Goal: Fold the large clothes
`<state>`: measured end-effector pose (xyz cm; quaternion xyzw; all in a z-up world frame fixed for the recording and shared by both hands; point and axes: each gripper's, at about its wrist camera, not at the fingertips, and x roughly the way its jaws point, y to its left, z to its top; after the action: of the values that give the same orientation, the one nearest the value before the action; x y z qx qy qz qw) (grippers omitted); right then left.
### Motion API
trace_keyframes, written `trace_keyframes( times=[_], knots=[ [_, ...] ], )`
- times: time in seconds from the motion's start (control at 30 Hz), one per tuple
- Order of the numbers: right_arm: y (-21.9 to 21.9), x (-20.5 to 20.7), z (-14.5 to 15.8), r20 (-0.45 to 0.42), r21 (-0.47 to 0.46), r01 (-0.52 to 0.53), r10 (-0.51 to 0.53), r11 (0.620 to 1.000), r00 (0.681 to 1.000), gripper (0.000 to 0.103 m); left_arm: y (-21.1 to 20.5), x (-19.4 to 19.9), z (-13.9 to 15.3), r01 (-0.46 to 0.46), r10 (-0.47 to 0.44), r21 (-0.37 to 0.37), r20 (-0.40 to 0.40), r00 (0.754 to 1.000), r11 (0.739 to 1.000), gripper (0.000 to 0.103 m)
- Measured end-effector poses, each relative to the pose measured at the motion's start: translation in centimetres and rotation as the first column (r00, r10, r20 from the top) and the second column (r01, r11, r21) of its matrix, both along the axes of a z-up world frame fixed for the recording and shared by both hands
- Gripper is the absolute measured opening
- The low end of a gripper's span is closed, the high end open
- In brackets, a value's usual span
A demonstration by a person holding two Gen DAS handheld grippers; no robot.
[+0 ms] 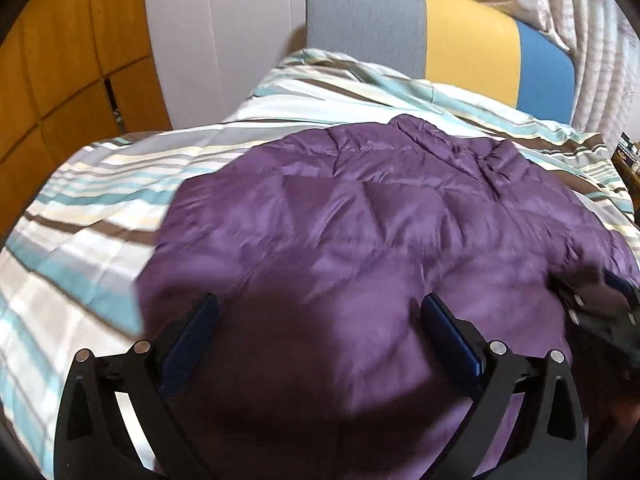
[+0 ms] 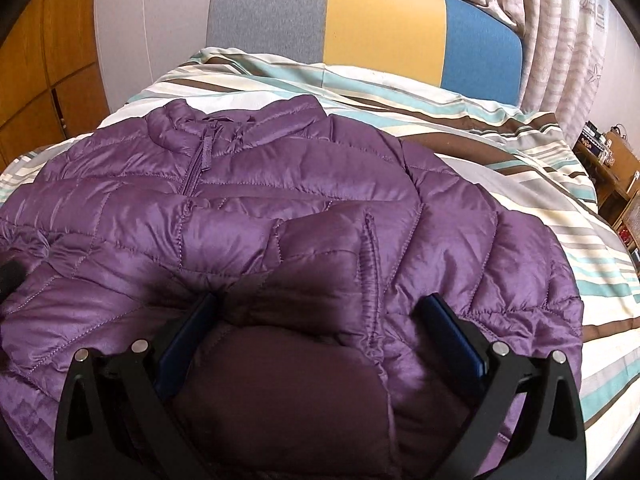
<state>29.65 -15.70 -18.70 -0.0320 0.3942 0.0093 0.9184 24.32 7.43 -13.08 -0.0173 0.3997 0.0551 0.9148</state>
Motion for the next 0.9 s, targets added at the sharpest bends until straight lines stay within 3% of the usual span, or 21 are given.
trace_keyframes(
  times=[0.2, 0.43, 0.63, 0.9],
  knots=[
    [0.3, -0.3, 0.2, -0.004, -0.012, 0.003, -0.003, 1.000, 1.000, 0.101, 1.2, -5.0, -0.9, -0.003, 0.003, 0.010, -0.036, 0.999, 1.000, 0.100],
    [0.0, -1.4, 1.3, -0.005, -0.018, 0.007, -0.007, 1.000, 1.000, 0.101, 3.8, -7.3, -2.2, -0.061, 0.053, -0.093, -0.085, 0.995, 0.994, 0.100],
    [-1.5, -6.1, 4.1, 0.031, -0.013, -0.020, 0.021, 1.000, 0.999, 0.101, 5.0, -10.4, -2.3, -0.045, 0.036, -0.113, -0.079, 0.996, 0.993, 0.100],
    [-7.2, -14.0, 4.2, -0.040, 0.128, 0.007, -0.002, 0.992, 0.999, 0.100, 6.6, -14.9, -3.1, -0.043, 0.034, -0.143, -0.060, 0.998, 0.989, 0.100]
  ],
)
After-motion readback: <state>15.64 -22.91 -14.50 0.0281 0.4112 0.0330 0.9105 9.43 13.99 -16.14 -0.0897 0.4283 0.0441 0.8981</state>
